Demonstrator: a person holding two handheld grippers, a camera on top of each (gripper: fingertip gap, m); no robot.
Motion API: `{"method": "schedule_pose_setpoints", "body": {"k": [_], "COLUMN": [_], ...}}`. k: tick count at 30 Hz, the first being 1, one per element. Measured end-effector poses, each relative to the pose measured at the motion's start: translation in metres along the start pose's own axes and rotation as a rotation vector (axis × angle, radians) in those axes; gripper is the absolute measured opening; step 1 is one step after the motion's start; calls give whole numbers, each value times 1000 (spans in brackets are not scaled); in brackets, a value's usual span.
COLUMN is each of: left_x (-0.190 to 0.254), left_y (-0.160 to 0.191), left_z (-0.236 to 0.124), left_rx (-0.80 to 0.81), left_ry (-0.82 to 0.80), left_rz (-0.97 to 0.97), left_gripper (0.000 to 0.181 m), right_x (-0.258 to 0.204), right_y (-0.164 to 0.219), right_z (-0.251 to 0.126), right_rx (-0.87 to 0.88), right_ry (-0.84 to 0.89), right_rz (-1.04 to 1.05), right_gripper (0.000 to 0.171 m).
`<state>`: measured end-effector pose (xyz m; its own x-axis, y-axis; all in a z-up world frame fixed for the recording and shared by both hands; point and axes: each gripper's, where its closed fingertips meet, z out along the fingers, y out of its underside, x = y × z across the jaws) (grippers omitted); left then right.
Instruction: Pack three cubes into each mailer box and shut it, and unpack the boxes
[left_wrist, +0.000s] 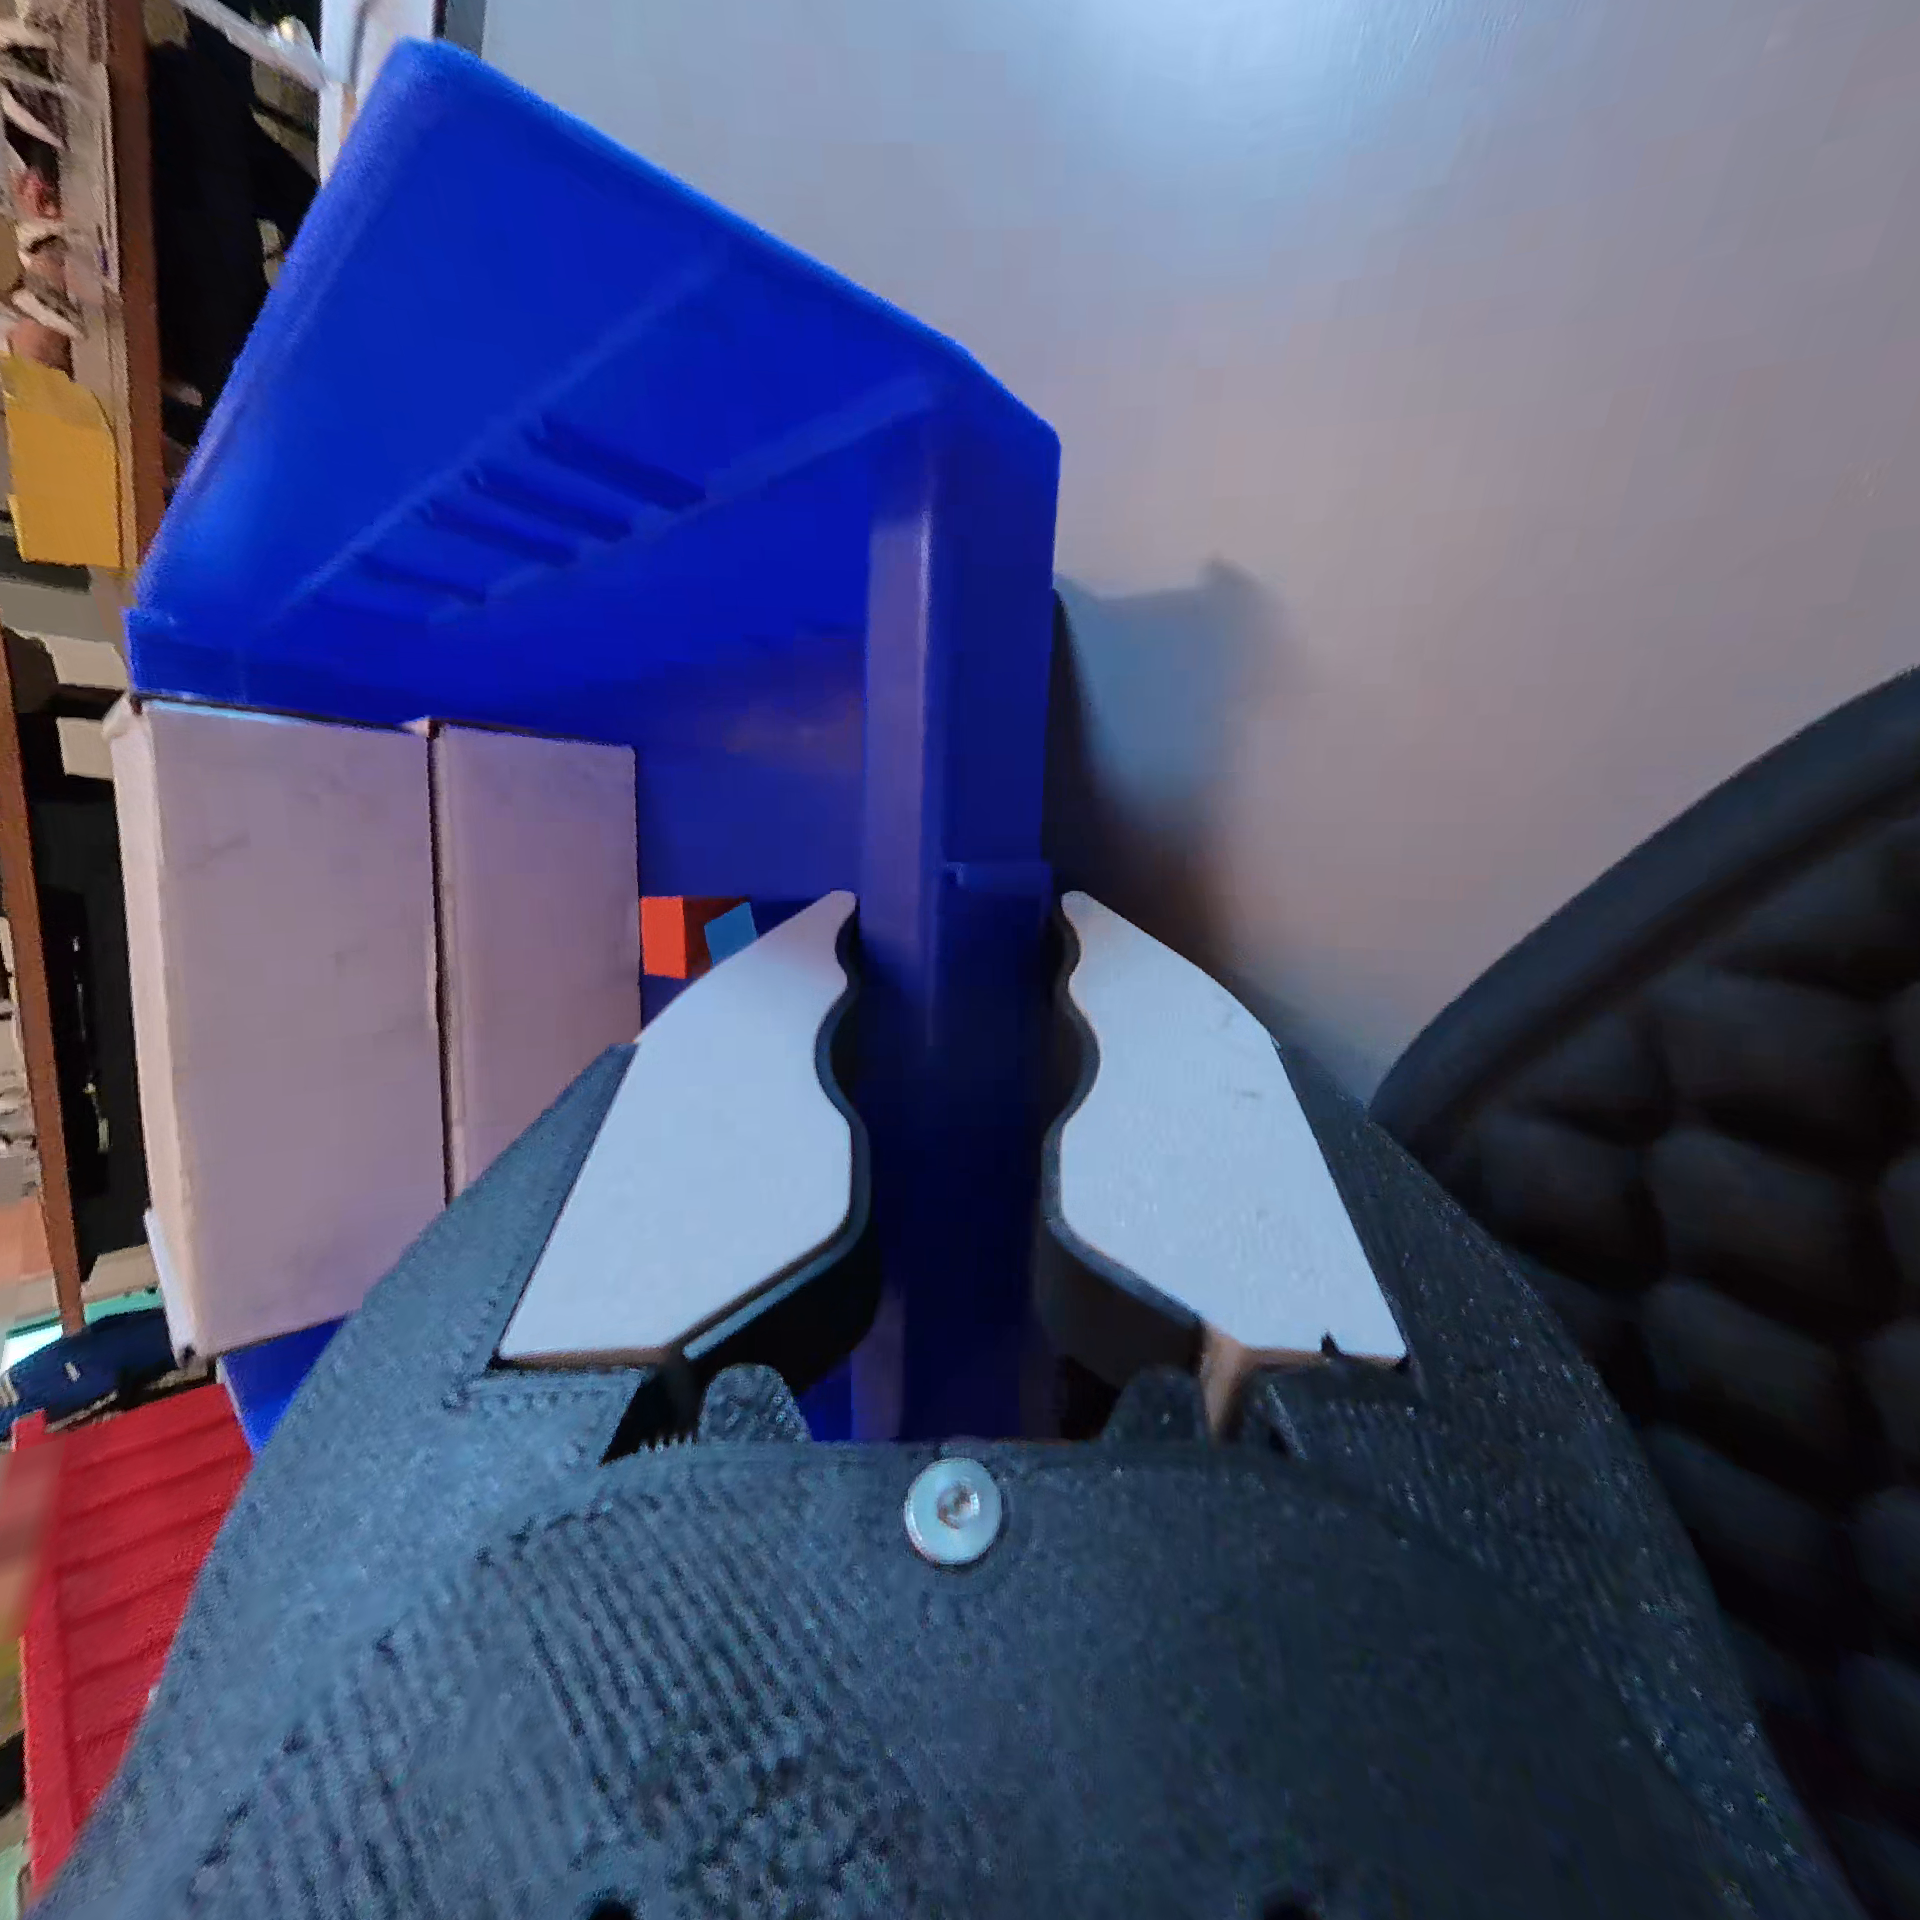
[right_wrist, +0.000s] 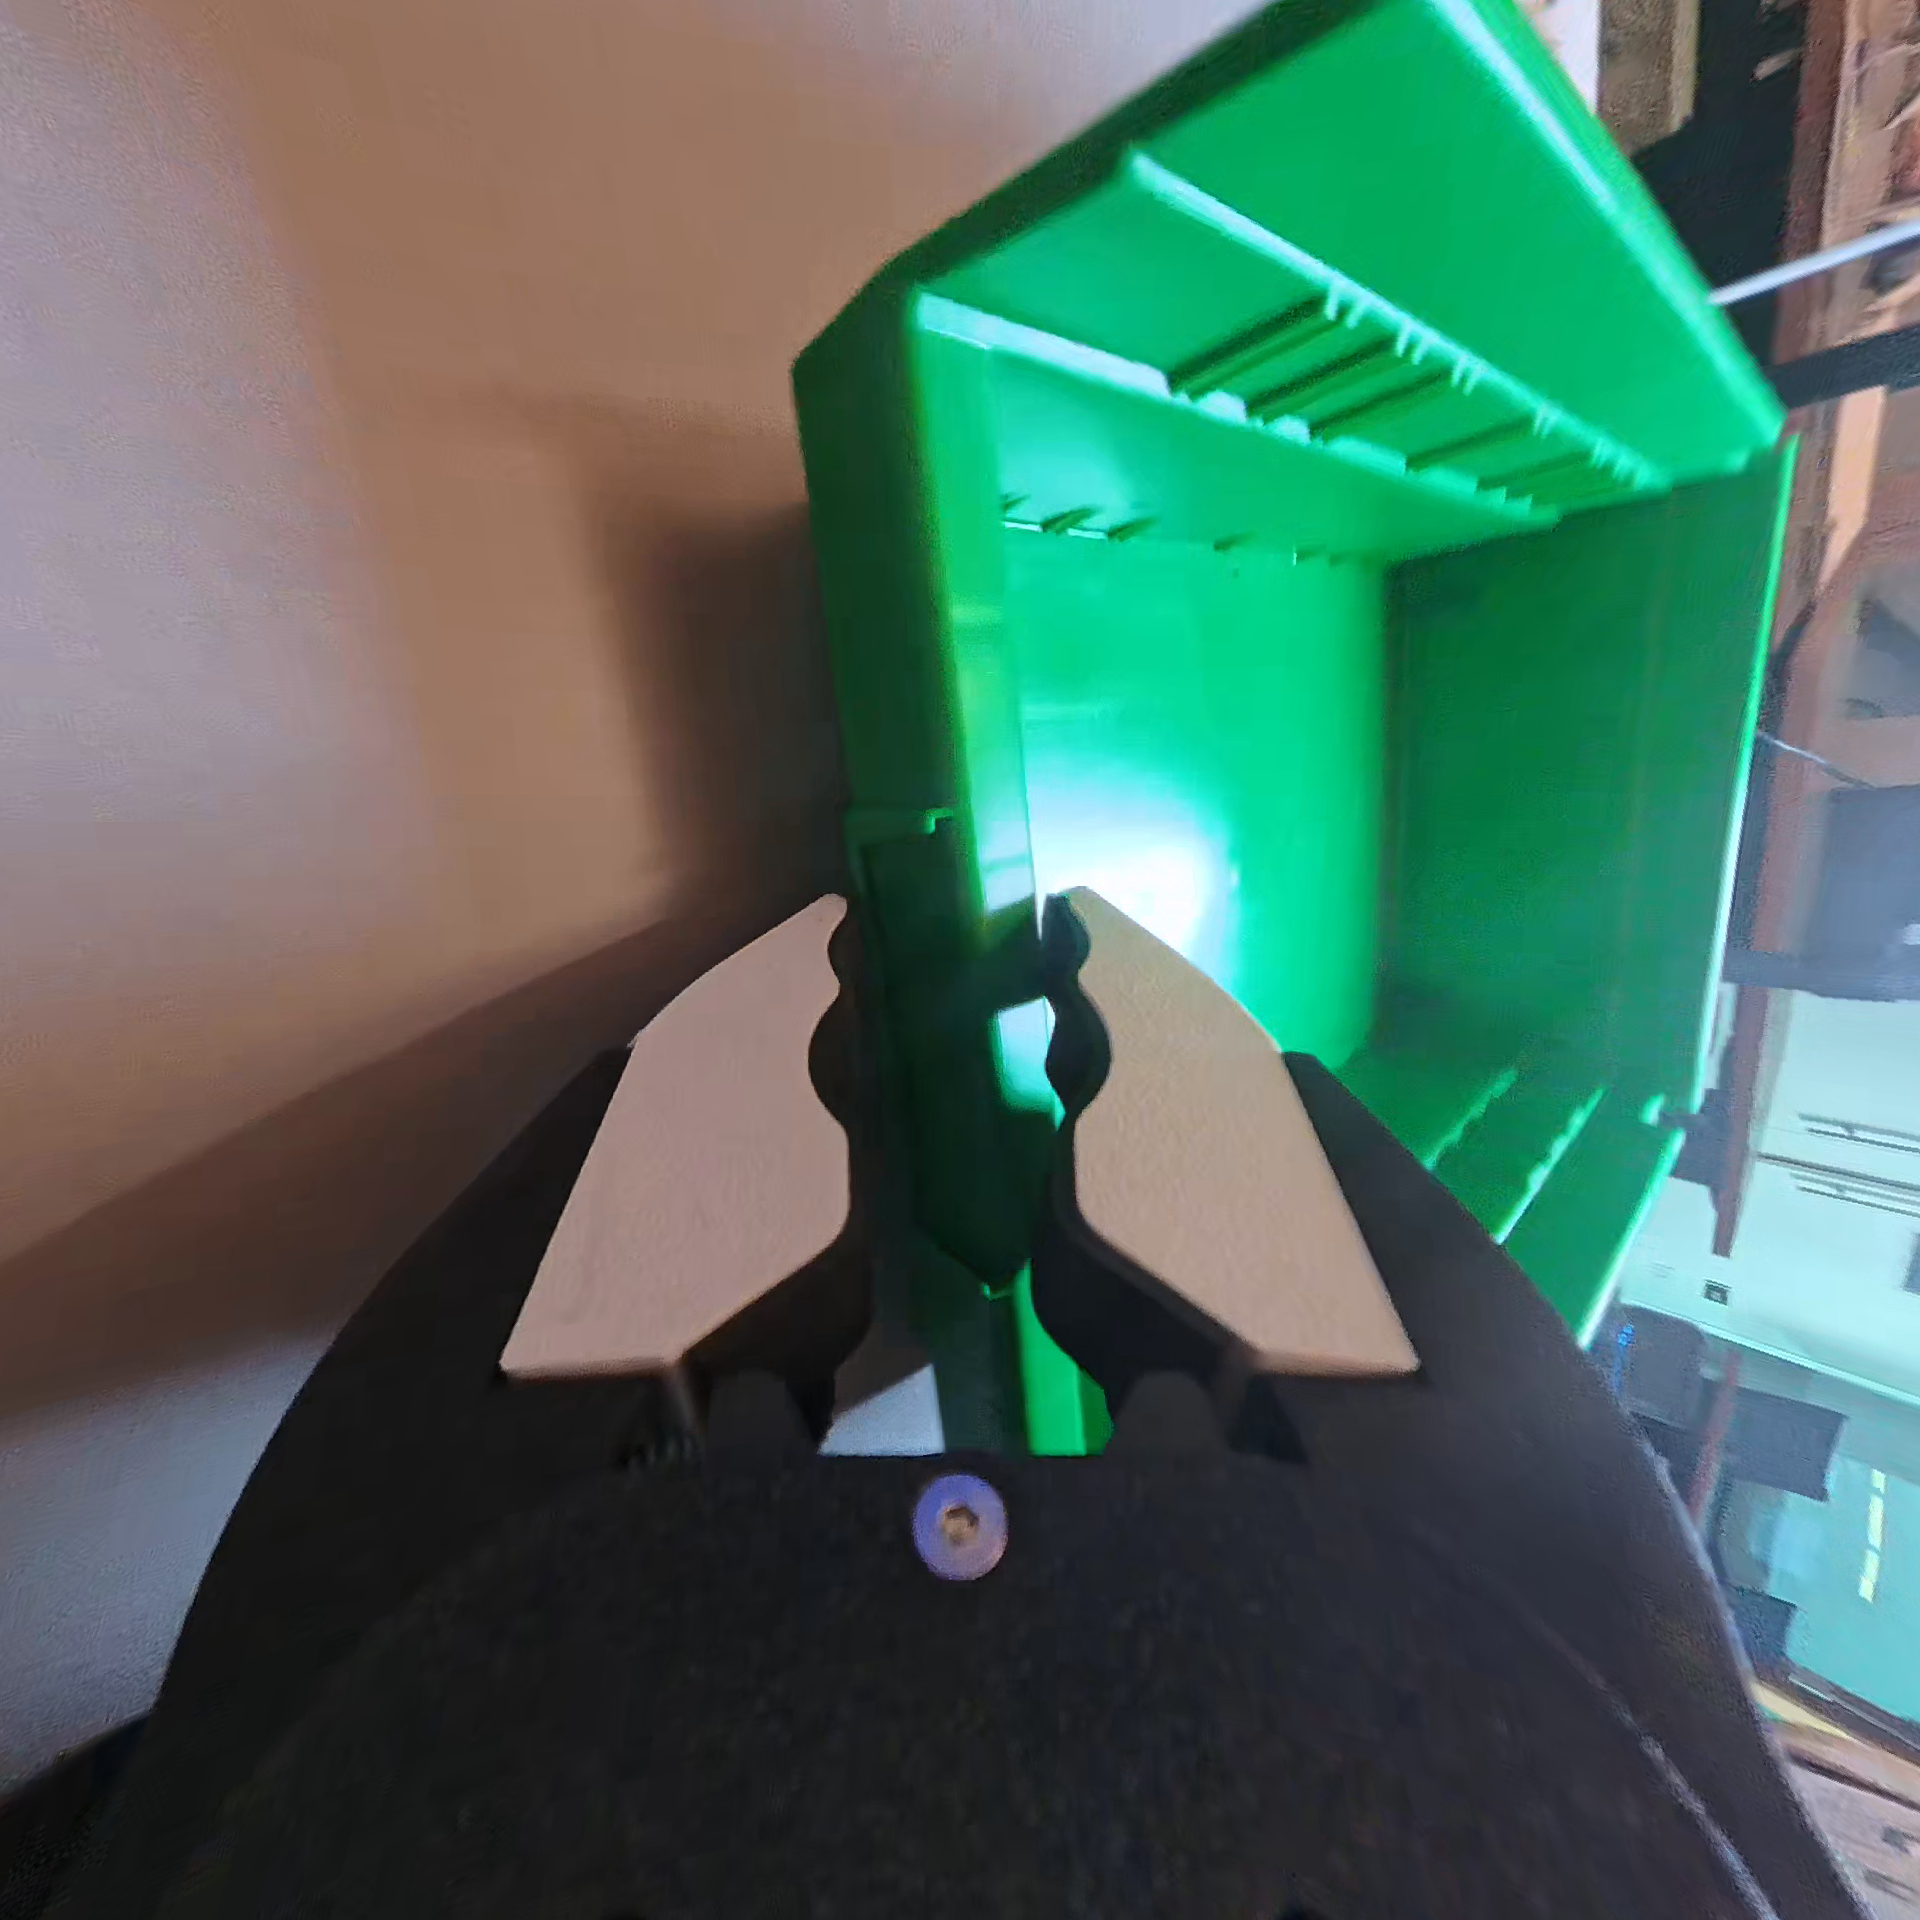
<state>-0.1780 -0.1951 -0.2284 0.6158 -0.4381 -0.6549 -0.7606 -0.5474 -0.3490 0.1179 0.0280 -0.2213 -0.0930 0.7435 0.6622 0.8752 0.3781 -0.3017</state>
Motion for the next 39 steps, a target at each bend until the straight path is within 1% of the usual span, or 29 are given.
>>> {"method": "schedule_pose_setpoints", "body": {"k": [1, 5, 10, 14, 18, 20, 22, 23, 24, 26, 27, 28, 29, 30, 31, 32, 35, 37, 38, 39], "left_x": [-1, -8, -28, -47, -56, -55, -63, -75, -95, -143, -169, -190, -208, -219, -225, -229, -232, -225, -225, -227], "left_y": [-3, -9, -10, -6, -6, -8, -29, -39, -47, -49, -45, -37, -25, -10, 3, 13, 35, 51, 59, 59], "left_z": [3, 14, 34, 50, 58, 54, 37, 26, 16, 2, 0, 2, 8, 20, 33, 46, 80, 98, 104, 107], "left_rx": [5, 9, 21, 5, -25, -35, 81, 148, 198, 234, 219, 169, 84, -18, -107, -163, -273, -359, -398, -389], "left_ry": [9, 36, 32, -11, -30, 13, 59, 61, 21, -106, -182, -248, -299, -317, -305, -294, -251, -190, -197, -217], "left_rz": [-2, 11, 27, 31, 17, -20, -140, -213, -272, -349, -364, -349, -308, -263, -232, -201, -88, -70, -35, 6], "left_gripper": [31, 31, 31, 31, 32, 34, 39, 41, 42, 46, 48, 51, 57, 65, 74, 78, 83, 88, 84, 84], "right_x": [7, 35, 58, 63, 63, 63, 58, 55, 53, 52, 52, 52, 51, 48, 43, 39, 25, 18, 17, 17], "right_y": [7, 27, 35, 33, 34, 35, 26, 17, 4, -21, -31, -38, -44, -46, -47, -46, -39, -37, -37, -37], "right_z": [4, 22, 40, 45, 44, 43, 35, 28, 18, -2, -10, -16, -19, -20, -18, -15, -4, -1, 0, 0], "right_rx": [-7, -43, -20, 26, 31, 34, 98, 161, 242, 402, 463, 510, 542, 558, 556, 547, 501, 485, 484, 484], "right_ry": [14, 44, 68, 104, 127, 144, 119, 90, 50, -35, -75, -104, -123, -141, -152, -149, -148, -159, -161, -164], "right_rz": [-3, -19, -51, -91, -109, -86, -43, 15, 86, 226, 279, 318, 344, 354, 353, 342, 284, 267, 266, 267], "right_gripper": [33, 33, 33, 34, 34, 34, 50, 52, 54, 53, 53, 52, 52, 51, 50, 49, 48, 48, 47, 46]}}
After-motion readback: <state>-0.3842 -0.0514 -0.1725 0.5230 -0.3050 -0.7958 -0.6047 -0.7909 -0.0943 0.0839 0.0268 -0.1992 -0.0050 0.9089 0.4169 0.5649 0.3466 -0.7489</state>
